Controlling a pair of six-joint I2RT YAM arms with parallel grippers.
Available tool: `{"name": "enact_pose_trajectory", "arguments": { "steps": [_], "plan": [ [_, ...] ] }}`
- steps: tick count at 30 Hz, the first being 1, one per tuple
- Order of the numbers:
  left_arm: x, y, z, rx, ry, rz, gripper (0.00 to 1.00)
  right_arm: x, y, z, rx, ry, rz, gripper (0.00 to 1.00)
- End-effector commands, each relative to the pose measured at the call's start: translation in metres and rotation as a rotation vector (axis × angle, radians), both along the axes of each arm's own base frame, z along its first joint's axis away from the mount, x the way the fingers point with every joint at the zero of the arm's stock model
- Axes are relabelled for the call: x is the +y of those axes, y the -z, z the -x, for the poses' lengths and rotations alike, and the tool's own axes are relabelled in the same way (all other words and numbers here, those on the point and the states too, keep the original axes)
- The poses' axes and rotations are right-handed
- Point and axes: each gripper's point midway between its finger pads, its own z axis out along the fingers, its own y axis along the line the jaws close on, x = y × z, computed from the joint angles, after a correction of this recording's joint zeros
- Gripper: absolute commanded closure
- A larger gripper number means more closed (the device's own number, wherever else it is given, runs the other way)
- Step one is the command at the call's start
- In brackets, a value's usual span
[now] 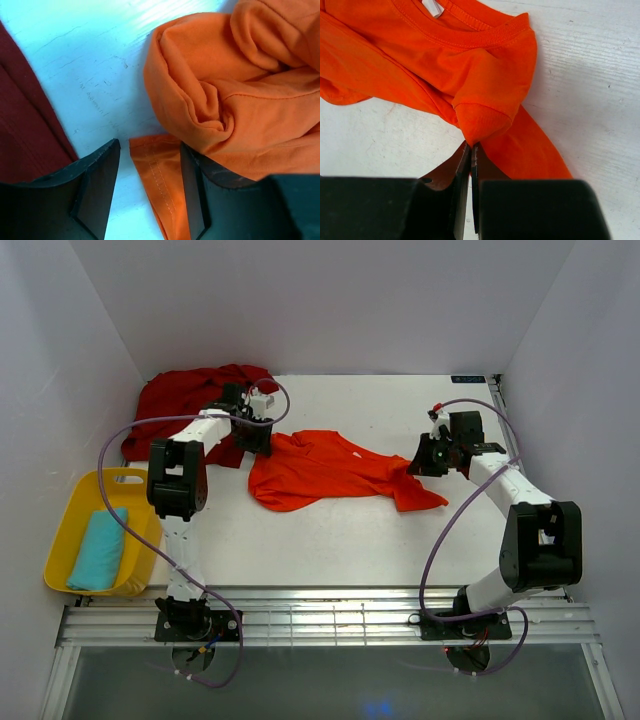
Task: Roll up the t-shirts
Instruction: Flatten out the T-shirt at the center of the board.
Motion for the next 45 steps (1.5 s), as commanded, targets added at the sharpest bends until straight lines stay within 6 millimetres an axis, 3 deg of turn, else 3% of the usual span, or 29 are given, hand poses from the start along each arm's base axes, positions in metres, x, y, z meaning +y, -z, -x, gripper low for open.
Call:
{"name": "enact_pose_trajectory", "arguments": {
  "steps": [1,3,6,9,12,14,15,16,18,19,22,23,25,26,30,33,35,37,38,40,41,42,43,44,45],
  "plan": [
    [-0.002,0.007,0.009,0.026,0.016,-0.019,0.39,0.004,-0.011,-0.007,-0.042,-0.008,-0.026,0.92],
    [0.001,0.011,0.010,0.035,0.013,-0.036,0.44,0.004,-0.013,-0.008,-0.048,-0.007,-0.026,0.92],
    [0.000,0.013,0.018,0.057,0.030,-0.029,0.61,0.004,-0.014,-0.007,-0.052,-0.006,-0.023,0.92],
    [-0.005,0.002,0.027,0.069,0.049,0.005,1.00,0.003,-0.018,-0.009,-0.065,-0.003,-0.022,0.92],
    [-0.006,-0.017,0.030,0.048,0.038,0.017,1.00,0.004,-0.032,-0.011,-0.080,-0.007,-0.066,0.92],
    [-0.003,-0.055,0.023,-0.042,0.012,0.025,1.00,0.005,-0.052,-0.012,-0.094,0.006,-0.140,0.92],
    [0.001,-0.071,0.019,-0.082,-0.010,0.019,1.00,-0.007,-0.076,-0.017,-0.159,0.045,-0.158,0.92],
    [0.003,-0.108,0.017,-0.162,-0.036,0.036,1.00,-0.010,-0.091,-0.020,-0.202,0.067,-0.158,0.92],
    [0.014,-0.149,0.011,-0.275,-0.086,0.040,1.00,-0.038,-0.133,-0.024,-0.329,0.164,-0.129,0.92],
    [0.018,-0.195,0.011,-0.393,-0.118,0.066,1.00,-0.052,-0.153,-0.029,-0.396,0.229,-0.079,0.92],
    [0.037,-0.259,0.019,-0.554,-0.176,0.094,1.00,-0.078,-0.199,-0.022,-0.537,0.344,-0.027,0.92],
    [0.042,-0.296,0.034,-0.639,-0.180,0.103,1.00,-0.083,-0.217,-0.015,-0.581,0.370,-0.036,0.92],
    [0.040,-0.328,0.053,-0.706,-0.147,0.123,1.00,-0.088,-0.248,-0.009,-0.651,0.393,-0.042,0.92],
    [0.039,-0.356,0.072,-0.774,-0.111,0.125,1.00,-0.088,-0.265,-0.002,-0.696,0.399,-0.045,0.92],
    [0.048,-0.407,0.104,-0.886,-0.120,0.108,1.00,-0.098,-0.326,0.023,-0.853,0.464,-0.043,0.92],
    [0.060,-0.432,0.115,-0.941,-0.152,0.062,1.00,-0.110,-0.357,0.042,-0.947,0.526,-0.013,0.92],
    [0.065,-0.435,0.113,-0.949,-0.158,0.030,1.00,-0.118,-0.359,0.045,-0.972,0.560,0.023,0.92],
    [0.066,-0.426,0.100,-0.930,-0.161,0.015,1.00,-0.121,-0.341,0.035,-0.928,0.572,0.037,0.92],
    [0.065,-0.420,0.093,-0.917,-0.162,0.013,1.00,-0.122,-0.329,0.021,-0.891,0.570,0.037,0.92],
    [0.064,-0.406,0.068,-0.890,-0.174,0.016,1.00,-0.113,-0.337,0.005,-0.905,0.531,-0.014,0.92],
    [0.064,-0.403,0.058,-0.889,-0.182,0.016,1.00,-0.112,-0.325,-0.019,-0.856,0.522,-0.025,0.92],
    [0.066,-0.411,0.048,-0.911,-0.201,0.012,1.00,-0.107,-0.357,-0.025,-0.916,0.493,-0.057,0.92],
    [0.067,-0.417,0.038,-0.932,-0.216,0.014,1.00,-0.107,-0.366,-0.037,-0.919,0.493,-0.076,0.92],
    [0.068,-0.404,0.016,-0.905,-0.229,0.003,1.00,-0.106,-0.355,-0.066,-0.866,0.497,-0.107,0.92],
    [0.073,-0.405,0.004,-0.910,-0.261,-0.016,1.00,-0.105,-0.364,-0.078,-0.871,0.493,-0.134,0.92]
  ]
}}
